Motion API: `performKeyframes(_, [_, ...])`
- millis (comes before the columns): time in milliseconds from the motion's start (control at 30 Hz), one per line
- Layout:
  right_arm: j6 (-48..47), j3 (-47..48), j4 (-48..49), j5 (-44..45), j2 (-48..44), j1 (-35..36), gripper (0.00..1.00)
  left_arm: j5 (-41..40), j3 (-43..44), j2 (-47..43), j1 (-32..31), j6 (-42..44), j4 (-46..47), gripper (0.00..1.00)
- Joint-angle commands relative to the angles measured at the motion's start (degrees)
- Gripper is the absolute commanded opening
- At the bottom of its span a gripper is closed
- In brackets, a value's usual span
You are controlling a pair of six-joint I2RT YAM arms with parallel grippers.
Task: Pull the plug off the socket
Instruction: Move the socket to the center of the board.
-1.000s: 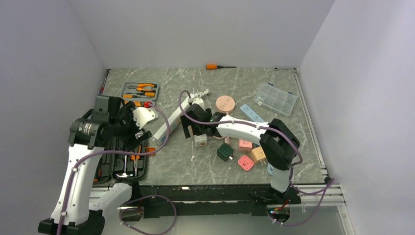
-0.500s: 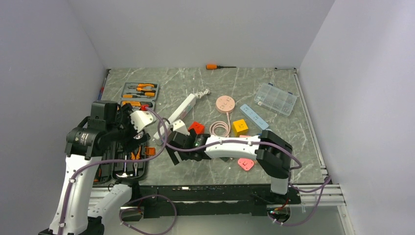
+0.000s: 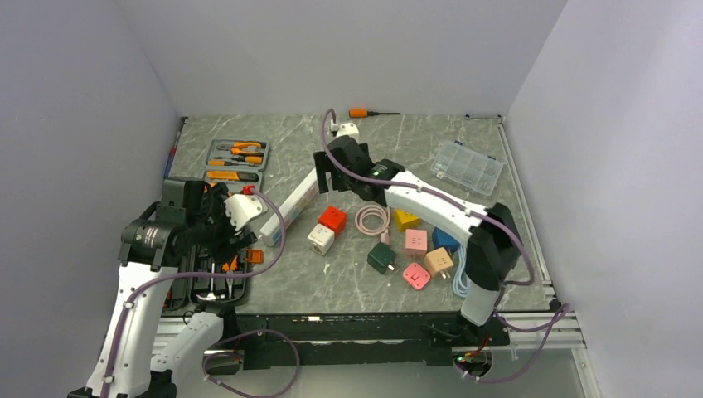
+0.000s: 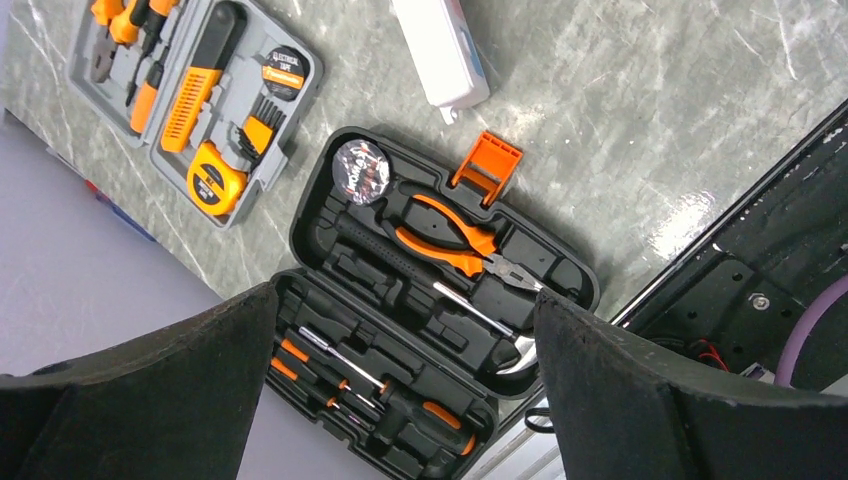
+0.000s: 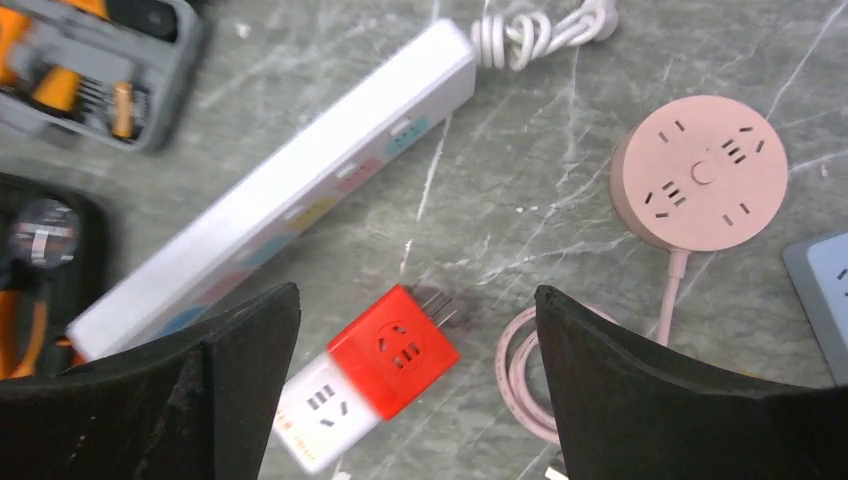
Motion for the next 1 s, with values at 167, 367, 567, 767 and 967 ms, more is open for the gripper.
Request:
performKeyframes(167, [-0.34, -4.83, 7.59, -7.03, 8.75, -0.98, 0.84, -1.09, -1.82, 0.18, 0.27, -2.05, 0.32, 0.99])
performKeyframes(367, [4.11, -7.48, 8.26, -9.21, 9.55, -0.9, 0.83, -1.86, -5.39, -1.39, 0.27, -2.05, 1.63, 0.99])
performKeyframes(567, [7.15, -15.3, 13.54, -12.96, 5.66, 0.14, 0.79, -2.94, -6.81, -1.81, 0.27, -0.75, 2.62, 0.99])
performKeyframes(767, [11.85, -22.09, 16.01, -14.57, 1.18, 3.26, 0.77, -3.53, -7.9, -1.97, 0.27, -0.92, 2.68, 0.99])
performKeyframes(967, [18.77, -22.68, 8.44, -7.81, -1.35, 8.03, 0.83, -4.05, -9.71, -2.73, 0.27, -0.13, 3.36, 0.99])
